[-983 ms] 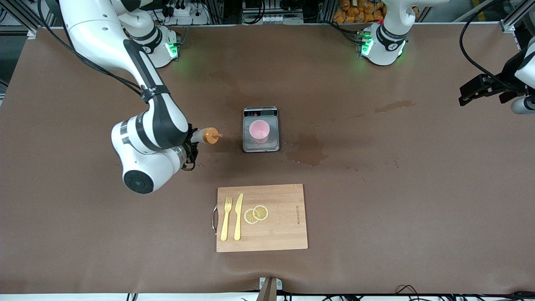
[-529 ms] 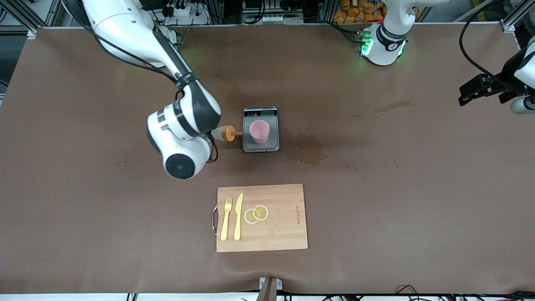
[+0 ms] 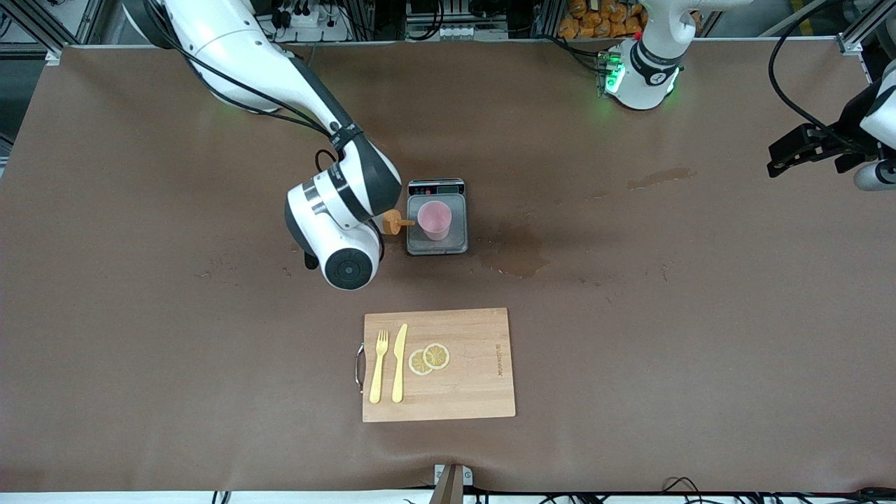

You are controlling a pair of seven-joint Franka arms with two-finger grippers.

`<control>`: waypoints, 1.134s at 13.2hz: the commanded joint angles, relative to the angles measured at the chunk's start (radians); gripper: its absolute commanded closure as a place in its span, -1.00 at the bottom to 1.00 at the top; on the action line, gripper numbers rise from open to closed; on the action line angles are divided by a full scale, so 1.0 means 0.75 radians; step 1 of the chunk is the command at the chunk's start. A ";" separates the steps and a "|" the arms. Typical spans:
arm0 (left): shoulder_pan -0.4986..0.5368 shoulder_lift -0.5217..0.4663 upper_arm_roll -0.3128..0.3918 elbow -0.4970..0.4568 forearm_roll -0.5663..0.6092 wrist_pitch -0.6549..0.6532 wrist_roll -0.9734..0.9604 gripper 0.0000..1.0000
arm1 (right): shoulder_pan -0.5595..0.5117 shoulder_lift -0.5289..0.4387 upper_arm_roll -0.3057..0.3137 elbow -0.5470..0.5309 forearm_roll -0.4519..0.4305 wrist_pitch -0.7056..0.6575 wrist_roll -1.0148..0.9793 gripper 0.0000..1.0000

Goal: Add sauce to pink cup with both arms

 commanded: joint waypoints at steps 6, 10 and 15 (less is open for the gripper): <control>0.003 -0.025 -0.002 0.000 -0.024 -0.019 0.026 -1.00 | 0.108 -0.003 -0.010 0.017 -0.128 -0.099 0.124 0.19; 0.001 -0.025 -0.004 0.000 -0.026 -0.017 0.024 -1.00 | 0.138 0.001 -0.010 0.017 -0.195 -0.118 0.163 0.23; -0.005 -0.025 -0.004 0.002 -0.024 -0.019 0.024 -1.00 | 0.144 0.003 -0.010 0.015 -0.198 -0.148 0.169 0.28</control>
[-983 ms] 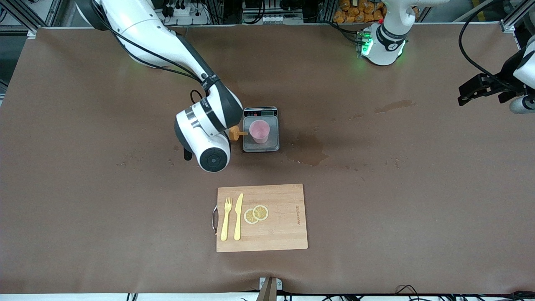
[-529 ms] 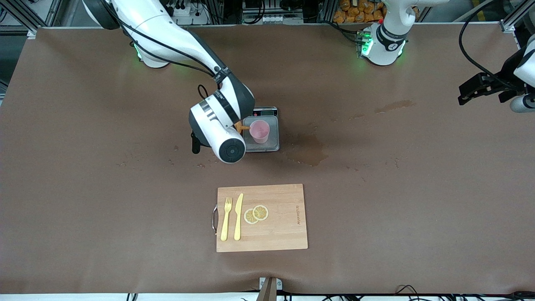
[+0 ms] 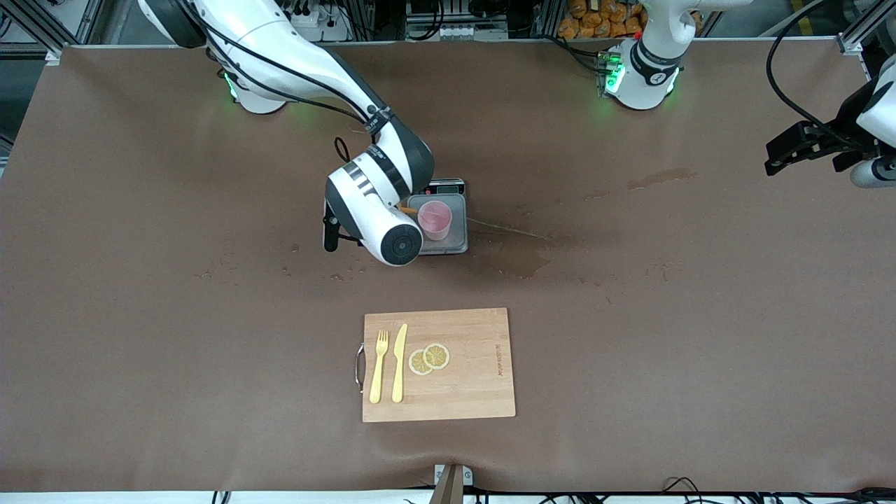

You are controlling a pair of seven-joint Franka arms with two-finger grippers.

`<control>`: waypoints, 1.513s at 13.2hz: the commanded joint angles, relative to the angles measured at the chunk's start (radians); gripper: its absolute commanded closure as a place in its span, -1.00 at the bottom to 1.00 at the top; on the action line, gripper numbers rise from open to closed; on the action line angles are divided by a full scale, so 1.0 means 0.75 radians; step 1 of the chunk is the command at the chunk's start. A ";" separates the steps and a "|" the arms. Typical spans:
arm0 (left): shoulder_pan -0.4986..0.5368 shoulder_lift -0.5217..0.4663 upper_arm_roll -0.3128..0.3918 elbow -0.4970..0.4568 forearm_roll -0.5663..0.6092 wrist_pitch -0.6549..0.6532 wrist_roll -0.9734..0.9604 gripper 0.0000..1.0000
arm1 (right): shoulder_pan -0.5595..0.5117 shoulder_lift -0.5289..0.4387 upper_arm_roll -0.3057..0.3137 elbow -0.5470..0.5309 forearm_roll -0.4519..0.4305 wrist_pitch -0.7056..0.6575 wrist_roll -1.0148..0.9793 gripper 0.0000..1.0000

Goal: Add sauce to pink cup with both arms

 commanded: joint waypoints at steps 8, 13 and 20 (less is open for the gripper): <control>0.000 -0.020 0.005 0.000 -0.024 -0.019 0.026 -1.00 | -0.178 -0.064 -0.004 0.012 0.279 0.054 -0.306 0.15; -0.004 -0.020 0.005 0.000 -0.024 -0.019 0.024 -1.00 | -0.376 -0.130 -0.004 -0.004 0.420 0.013 -0.670 0.13; -0.006 -0.020 -0.032 0.000 -0.018 -0.021 -0.003 -1.00 | -0.875 -0.132 -0.004 0.004 0.544 -0.244 -1.406 0.03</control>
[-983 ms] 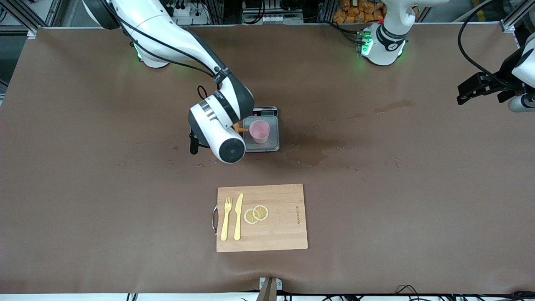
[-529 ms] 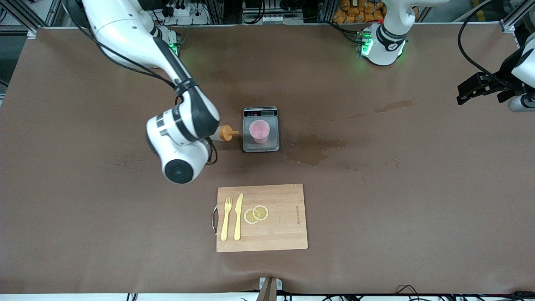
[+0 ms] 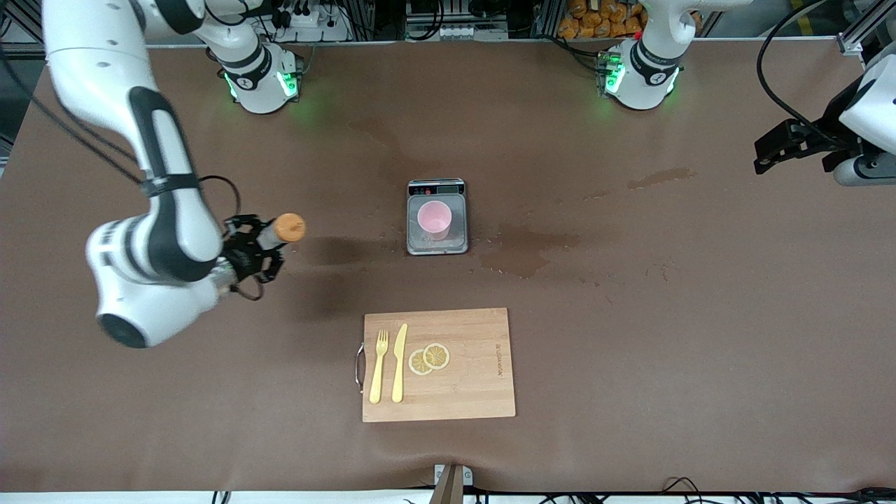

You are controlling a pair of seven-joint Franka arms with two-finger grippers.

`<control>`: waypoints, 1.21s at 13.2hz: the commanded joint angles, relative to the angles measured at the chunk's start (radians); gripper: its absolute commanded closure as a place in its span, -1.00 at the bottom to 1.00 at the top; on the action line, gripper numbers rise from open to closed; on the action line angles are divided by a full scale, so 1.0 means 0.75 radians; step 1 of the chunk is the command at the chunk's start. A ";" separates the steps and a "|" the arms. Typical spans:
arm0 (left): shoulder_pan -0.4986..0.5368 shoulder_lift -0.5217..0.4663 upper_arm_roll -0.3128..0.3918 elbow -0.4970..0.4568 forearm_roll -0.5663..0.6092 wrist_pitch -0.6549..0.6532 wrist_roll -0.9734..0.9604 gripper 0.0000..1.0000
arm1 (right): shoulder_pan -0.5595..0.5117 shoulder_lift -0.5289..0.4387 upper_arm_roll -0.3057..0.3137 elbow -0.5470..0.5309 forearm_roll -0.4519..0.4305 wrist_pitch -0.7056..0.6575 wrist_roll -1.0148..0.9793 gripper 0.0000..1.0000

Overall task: Add sauce to pink cup with both arms
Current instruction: 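Carry the squeeze bottle back to its spot with the right gripper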

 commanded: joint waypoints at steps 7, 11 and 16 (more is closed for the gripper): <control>0.012 -0.020 0.000 -0.008 -0.018 -0.023 0.003 -1.00 | -0.558 0.076 0.024 -0.030 0.055 -0.072 -0.830 0.05; 0.014 -0.018 0.000 -0.010 -0.016 -0.023 0.003 -1.00 | -0.635 0.207 0.022 -0.030 0.138 -0.046 -0.948 0.06; 0.014 -0.018 0.002 -0.012 -0.016 -0.023 0.005 -1.00 | -0.651 0.312 0.022 -0.036 0.183 0.010 -1.015 0.03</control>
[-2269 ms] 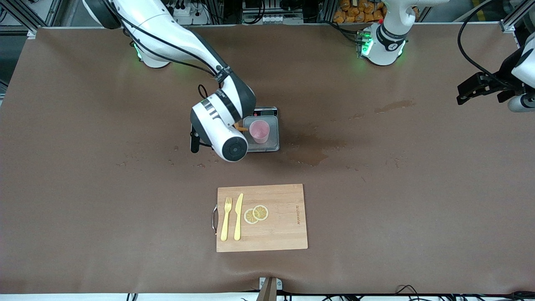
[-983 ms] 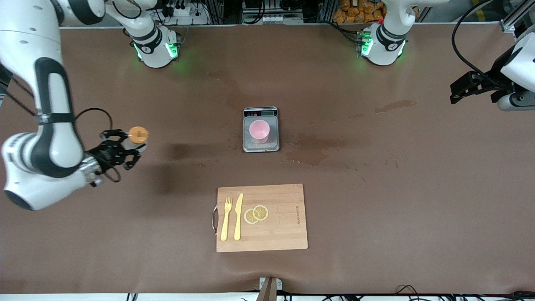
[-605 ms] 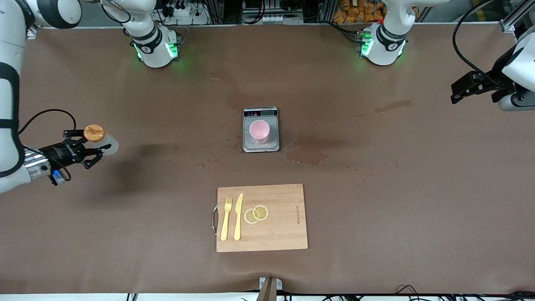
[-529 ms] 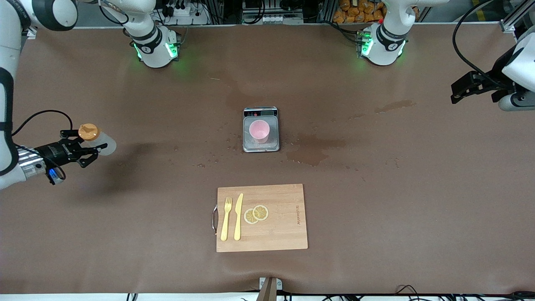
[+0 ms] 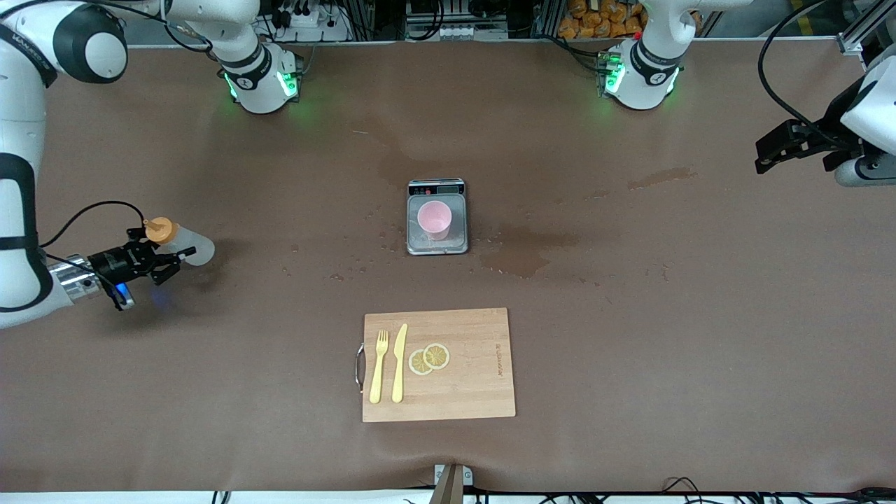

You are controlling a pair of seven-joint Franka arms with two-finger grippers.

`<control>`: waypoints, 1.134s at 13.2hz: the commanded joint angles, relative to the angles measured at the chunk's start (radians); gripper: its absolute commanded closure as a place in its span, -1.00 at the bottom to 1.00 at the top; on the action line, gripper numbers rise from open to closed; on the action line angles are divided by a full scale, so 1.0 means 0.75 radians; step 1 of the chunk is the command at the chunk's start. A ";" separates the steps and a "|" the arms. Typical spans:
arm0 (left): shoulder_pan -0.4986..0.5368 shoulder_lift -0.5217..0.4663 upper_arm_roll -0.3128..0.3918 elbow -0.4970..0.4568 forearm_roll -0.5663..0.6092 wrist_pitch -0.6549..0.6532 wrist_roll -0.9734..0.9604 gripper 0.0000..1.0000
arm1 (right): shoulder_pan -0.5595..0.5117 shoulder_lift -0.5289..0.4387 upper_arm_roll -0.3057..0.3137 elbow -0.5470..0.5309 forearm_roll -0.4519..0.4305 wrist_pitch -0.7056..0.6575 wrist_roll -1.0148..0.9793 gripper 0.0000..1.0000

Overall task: Add sauce to pink cup with both arms
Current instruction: 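Carry the squeeze bottle back to its spot with the right gripper, then set the squeeze bottle upright on the table and open the right gripper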

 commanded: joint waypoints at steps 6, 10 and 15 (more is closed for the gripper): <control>0.008 -0.018 0.000 -0.008 -0.016 -0.015 0.007 -1.00 | -0.050 0.063 0.014 0.008 0.012 0.031 -0.092 -0.08; 0.008 -0.020 0.002 -0.006 -0.016 -0.015 0.015 -1.00 | -0.050 0.057 0.014 0.018 0.004 0.031 -0.100 -1.00; 0.008 -0.028 0.002 -0.004 -0.016 -0.015 0.017 -1.00 | -0.032 0.008 0.012 0.191 0.004 -0.142 0.026 -1.00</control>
